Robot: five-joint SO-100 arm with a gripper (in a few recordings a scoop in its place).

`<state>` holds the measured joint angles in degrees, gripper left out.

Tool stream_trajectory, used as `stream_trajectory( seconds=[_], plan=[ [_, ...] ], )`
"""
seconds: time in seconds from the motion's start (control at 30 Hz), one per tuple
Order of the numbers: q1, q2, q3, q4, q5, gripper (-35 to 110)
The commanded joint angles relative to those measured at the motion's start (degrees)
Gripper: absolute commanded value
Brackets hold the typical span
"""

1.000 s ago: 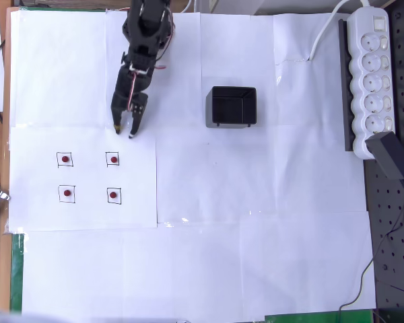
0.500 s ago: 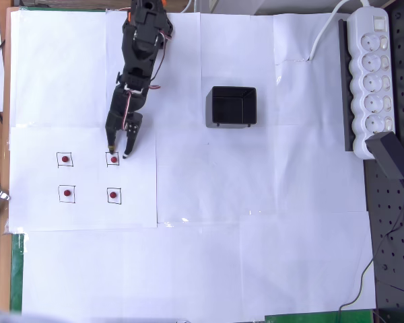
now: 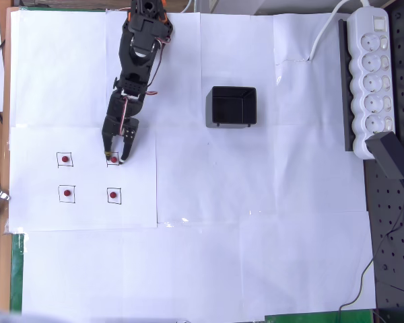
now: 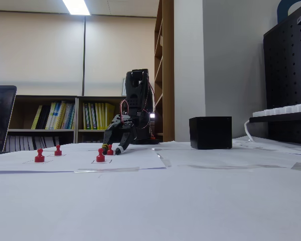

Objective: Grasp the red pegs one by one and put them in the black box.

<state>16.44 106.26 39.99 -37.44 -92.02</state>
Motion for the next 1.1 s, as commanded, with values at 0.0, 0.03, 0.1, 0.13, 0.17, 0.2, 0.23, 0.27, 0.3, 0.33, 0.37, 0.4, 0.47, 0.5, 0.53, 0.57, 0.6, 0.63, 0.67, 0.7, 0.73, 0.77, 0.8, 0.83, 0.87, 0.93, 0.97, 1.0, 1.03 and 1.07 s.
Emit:
stream_trajectory(
  seconds=[0.0, 0.03, 0.1, 0.13, 0.17, 0.2, 0.23, 0.27, 0.3, 0.33, 0.37, 0.4, 0.47, 0.5, 0.53, 0.57, 0.6, 0.63, 0.67, 0.7, 0.73, 0.77, 0.8, 0.83, 0.87, 0.93, 0.97, 1.0, 1.03, 1.07],
  plan=[
    [0.7, 0.6, 2.3, -1.1, -0.3, 6],
    [0.7, 0.6, 2.3, -1.1, -0.4, 4],
    [0.8, 0.6, 2.2, -0.8, -0.7, 0],
    [0.9, 0.4, 1.9, -0.6, -0.4, 0],
    [1.0, 0.4, 1.8, -0.4, -0.3, 0],
    [1.1, 0.4, 1.8, 0.1, -0.1, 0],
    [1.1, 0.0, 1.8, 1.3, -0.1, 0],
    [1.1, -1.8, 1.9, 3.7, 0.0, 0],
    [1.0, -4.2, 2.5, 7.7, 0.1, 0],
    [0.8, -7.5, 4.3, 16.3, 1.0, 0],
    [0.7, -11.3, 7.3, 27.7, 1.7, 0],
    [0.4, -16.5, 12.2, 46.4, 4.9, 0],
    [-0.6, -22.7, 20.0, 72.2, 7.6, 0],
    [-2.2, -25.8, 25.5, 86.2, 7.1, 0],
    [-4.6, -27.7, 31.5, 98.1, 5.1, 0],
    [-6.8, -28.5, 36.7, 107.0, 2.7, 0],
    [-10.5, -28.7, 45.4, 119.3, -0.5, 0],
    [-13.4, -28.4, 51.9, 127.4, -3.1, 0],
    [-16.0, -28.4, 57.0, 133.2, -5.4, 0],
    [-20.5, -28.4, 63.7, 140.2, -8.3, 0],
    [-24.2, -28.7, 66.2, 140.8, -12.6, 0],
    [-27.9, -29.3, 67.9, 140.8, -14.8, 0],
    [-31.6, -29.9, 68.0, 140.8, -14.7, 0],
    [-35.1, -30.1, 67.7, 140.8, -14.8, 0],
    [-39.1, -30.1, 66.6, 140.8, -14.7, 0],
    [-46.6, -29.9, 66.7, 140.6, -17.4, 0],
    [-49.7, -28.7, 67.4, 140.6, -19.3, 0],
    [-53.3, -26.1, 68.6, 140.6, -21.7, 0],
    [-56.0, -23.8, 69.7, 140.1, -24.0, 0],
    [-58.7, -21.8, 70.1, 138.8, -26.1, 0]
  ],
)
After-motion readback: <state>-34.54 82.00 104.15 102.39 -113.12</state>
